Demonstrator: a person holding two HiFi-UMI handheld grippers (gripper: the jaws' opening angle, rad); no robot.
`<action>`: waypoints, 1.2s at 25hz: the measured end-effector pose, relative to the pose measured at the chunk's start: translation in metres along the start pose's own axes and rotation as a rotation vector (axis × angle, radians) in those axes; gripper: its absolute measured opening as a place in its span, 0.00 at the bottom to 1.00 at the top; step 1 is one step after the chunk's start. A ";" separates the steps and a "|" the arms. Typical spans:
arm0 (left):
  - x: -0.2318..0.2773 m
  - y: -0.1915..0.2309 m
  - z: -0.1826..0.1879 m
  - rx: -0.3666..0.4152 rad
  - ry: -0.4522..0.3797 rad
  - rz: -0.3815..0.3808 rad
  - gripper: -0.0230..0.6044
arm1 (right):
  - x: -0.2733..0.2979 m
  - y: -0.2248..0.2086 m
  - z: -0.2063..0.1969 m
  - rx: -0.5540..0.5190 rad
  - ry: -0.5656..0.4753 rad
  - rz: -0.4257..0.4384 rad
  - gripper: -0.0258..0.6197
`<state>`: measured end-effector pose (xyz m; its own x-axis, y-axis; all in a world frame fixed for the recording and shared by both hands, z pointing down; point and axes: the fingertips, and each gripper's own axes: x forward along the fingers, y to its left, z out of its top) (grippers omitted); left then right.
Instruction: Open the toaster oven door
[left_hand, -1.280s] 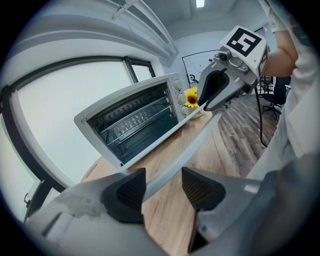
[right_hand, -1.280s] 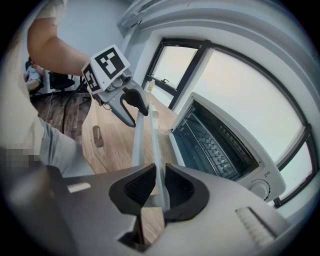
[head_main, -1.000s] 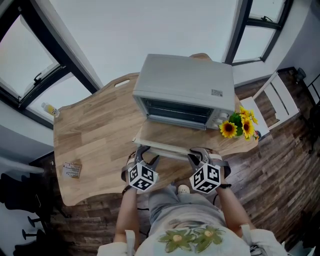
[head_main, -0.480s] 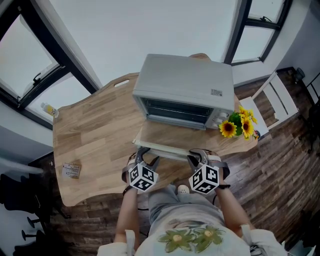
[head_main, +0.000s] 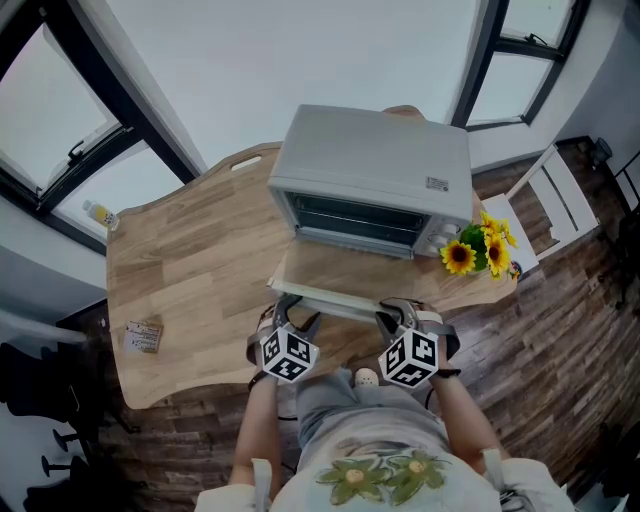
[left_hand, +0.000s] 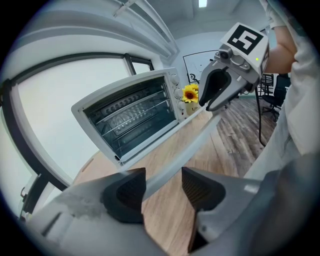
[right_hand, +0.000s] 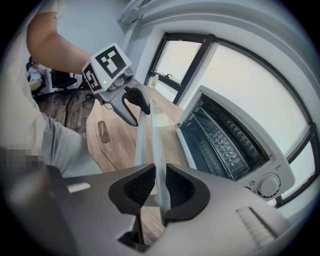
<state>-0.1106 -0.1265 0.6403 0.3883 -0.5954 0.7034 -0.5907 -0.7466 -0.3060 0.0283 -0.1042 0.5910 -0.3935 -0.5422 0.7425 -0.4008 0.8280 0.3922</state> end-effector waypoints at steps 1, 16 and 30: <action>0.000 0.000 -0.001 -0.001 0.000 0.002 0.41 | 0.000 0.001 0.000 0.000 0.002 0.002 0.15; 0.004 -0.009 -0.010 -0.034 0.013 0.010 0.41 | 0.006 0.011 -0.006 0.015 0.006 0.026 0.16; -0.008 -0.014 -0.026 -0.109 0.029 0.014 0.38 | 0.015 0.024 -0.015 -0.008 0.037 0.055 0.17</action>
<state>-0.1237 -0.1037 0.6555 0.3600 -0.5956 0.7181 -0.6696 -0.7009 -0.2456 0.0249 -0.0909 0.6196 -0.3841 -0.4906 0.7822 -0.3731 0.8574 0.3546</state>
